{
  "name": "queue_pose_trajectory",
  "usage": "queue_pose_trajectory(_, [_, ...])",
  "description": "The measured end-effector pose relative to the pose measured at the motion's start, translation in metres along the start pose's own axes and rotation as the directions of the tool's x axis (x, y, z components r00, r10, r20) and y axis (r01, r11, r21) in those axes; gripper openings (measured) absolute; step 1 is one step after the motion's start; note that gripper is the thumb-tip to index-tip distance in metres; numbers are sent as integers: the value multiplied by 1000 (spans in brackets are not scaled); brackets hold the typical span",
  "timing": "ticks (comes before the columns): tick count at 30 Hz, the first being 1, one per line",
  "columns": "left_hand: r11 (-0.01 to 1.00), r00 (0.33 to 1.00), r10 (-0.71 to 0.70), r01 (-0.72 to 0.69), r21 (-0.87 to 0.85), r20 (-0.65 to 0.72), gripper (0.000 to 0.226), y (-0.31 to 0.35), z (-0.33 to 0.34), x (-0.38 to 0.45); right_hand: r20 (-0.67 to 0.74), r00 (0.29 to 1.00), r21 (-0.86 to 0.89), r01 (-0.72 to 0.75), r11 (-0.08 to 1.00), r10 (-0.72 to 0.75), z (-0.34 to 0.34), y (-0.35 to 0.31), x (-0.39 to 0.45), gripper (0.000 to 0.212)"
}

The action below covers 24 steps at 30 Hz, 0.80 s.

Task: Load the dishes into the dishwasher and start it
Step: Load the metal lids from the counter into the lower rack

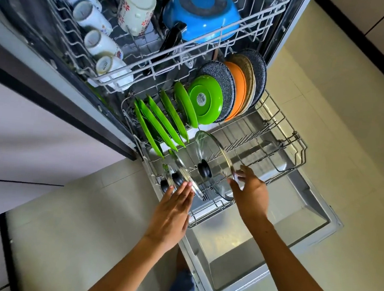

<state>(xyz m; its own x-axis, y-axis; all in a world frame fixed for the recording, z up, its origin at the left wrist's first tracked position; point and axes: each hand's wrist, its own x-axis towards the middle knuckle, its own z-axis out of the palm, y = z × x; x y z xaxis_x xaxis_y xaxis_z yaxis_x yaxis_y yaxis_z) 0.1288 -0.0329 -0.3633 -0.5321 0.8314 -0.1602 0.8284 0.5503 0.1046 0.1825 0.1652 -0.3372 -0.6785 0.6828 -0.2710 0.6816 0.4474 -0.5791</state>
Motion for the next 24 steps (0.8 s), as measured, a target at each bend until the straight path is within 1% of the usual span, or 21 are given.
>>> queue_pose_trajectory(2, [999,999,-36,36,-27,-17,63,6,-4,-10,-79,997,18,9,1000,-7,-4,5,-20,38])
queue_pose_trajectory(4, [997,997,-57,54,-50,-51,51,12,-12,-21,-139,986,-22,84,996,-86,-7,5,-40,33])
queue_pose_trajectory(6, [995,992,-92,87,-53,-90,49,18,-25,-31,-153,971,-56,179,982,-186,-13,-3,-60,28])
queue_pose_trajectory(8, [989,976,-143,134,-64,-166,44,22,-48,-46,-136,944,-82,292,953,-301,-22,-22,-81,25])
queue_pose_trajectory(10, [977,955,-204,186,-102,-213,45,24,-80,-67,-95,907,-106,400,910,-410,-34,-46,-103,26])
queue_pose_trajectory(12, [961,928,-271,243,-134,-255,49,23,-131,-99,-62,864,-96,494,864,-500,-51,-82,-132,24])
queue_pose_trajectory(14, [941,890,-333,290,-176,-311,50,23,-195,-143,-58,790,-95,605,791,-611,-74,-128,-171,21])
queue_pose_trajectory(15, [929,866,-366,316,-193,-342,48,23,-224,-164,-61,748,-88,656,750,-661,-85,-150,-192,27])
queue_pose_trajectory(17, [879,786,-476,430,-205,-394,46,25,-284,-224,-56,664,-7,747,665,-746,-110,-199,-246,36])
queue_pose_trajectory(20, [746,625,-655,624,-233,-425,47,32,-345,-328,-23,536,129,838,530,-844,-132,-257,-334,40])
queue_pose_trajectory(22, [630,491,-747,738,-241,-449,48,41,-370,-400,3,393,212,898,385,-919,-138,-291,-389,42])
queue_pose_trajectory(24, [488,326,-818,829,-272,-475,55,55,-387,-471,19,231,276,934,227,-973,-134,-320,-441,46])
